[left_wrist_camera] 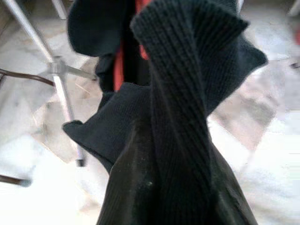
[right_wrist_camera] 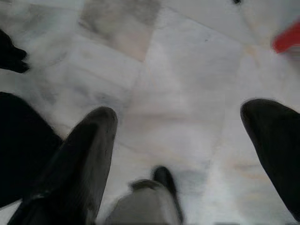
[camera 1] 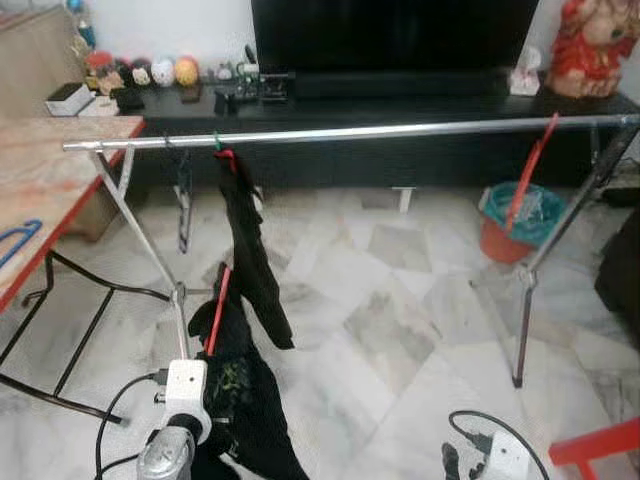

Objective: Hang hanger

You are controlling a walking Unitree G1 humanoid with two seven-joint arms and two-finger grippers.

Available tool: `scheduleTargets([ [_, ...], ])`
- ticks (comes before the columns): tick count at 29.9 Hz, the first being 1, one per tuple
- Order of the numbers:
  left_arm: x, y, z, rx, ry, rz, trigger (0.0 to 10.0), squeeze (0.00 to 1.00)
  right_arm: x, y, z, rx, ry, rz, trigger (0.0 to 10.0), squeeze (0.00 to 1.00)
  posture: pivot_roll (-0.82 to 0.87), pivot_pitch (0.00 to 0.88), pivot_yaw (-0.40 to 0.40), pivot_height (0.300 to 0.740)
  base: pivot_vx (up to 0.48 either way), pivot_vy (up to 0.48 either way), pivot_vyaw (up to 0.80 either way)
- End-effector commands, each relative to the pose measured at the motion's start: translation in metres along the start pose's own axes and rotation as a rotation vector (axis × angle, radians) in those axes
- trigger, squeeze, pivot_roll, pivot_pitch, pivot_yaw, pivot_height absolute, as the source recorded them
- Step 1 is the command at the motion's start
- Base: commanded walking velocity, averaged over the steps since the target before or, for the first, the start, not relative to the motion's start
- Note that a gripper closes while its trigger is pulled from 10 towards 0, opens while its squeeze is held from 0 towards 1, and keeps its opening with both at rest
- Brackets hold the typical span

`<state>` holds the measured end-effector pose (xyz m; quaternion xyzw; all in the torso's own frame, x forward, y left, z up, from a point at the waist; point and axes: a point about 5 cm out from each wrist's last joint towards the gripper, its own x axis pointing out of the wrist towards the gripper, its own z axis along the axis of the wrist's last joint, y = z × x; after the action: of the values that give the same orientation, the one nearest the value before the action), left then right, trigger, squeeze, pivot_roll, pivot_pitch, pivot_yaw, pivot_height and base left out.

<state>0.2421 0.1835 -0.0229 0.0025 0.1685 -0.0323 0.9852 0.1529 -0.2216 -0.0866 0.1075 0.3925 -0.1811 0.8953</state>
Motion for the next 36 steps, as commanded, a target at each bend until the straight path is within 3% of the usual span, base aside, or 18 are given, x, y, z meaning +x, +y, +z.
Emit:
scheduleTargets([
  [1, 0.003, 0.004, 0.012, 0.029, -0.059, -0.006, 10.0, 0.0, 0.0, 0.004, 0.0, 0.004, 0.0, 0.009, 10.0, 0.0, -0.01, 0.0, 0.011, 0.74, 0.0, -0.3, 0.0],
  [26, 0.003, -0.006, 0.011, 0.031, -0.063, -0.052, 10.0, 0.0, 0.001, 0.006, 0.001, -0.005, -0.005, 0.015, 10.0, 0.0, -0.02, 0.008, 0.007, 0.74, 0.0, -0.297, 0.0],
  [36, 0.01, -0.013, 0.025, 0.046, -0.117, -0.096, 10.0, 0.0, 0.001, 0.005, 0.001, -0.01, 0.002, 0.019, 10.0, 0.0, -0.02, 0.013, 0.005, 0.74, 0.0, 0.0, 0.0],
])
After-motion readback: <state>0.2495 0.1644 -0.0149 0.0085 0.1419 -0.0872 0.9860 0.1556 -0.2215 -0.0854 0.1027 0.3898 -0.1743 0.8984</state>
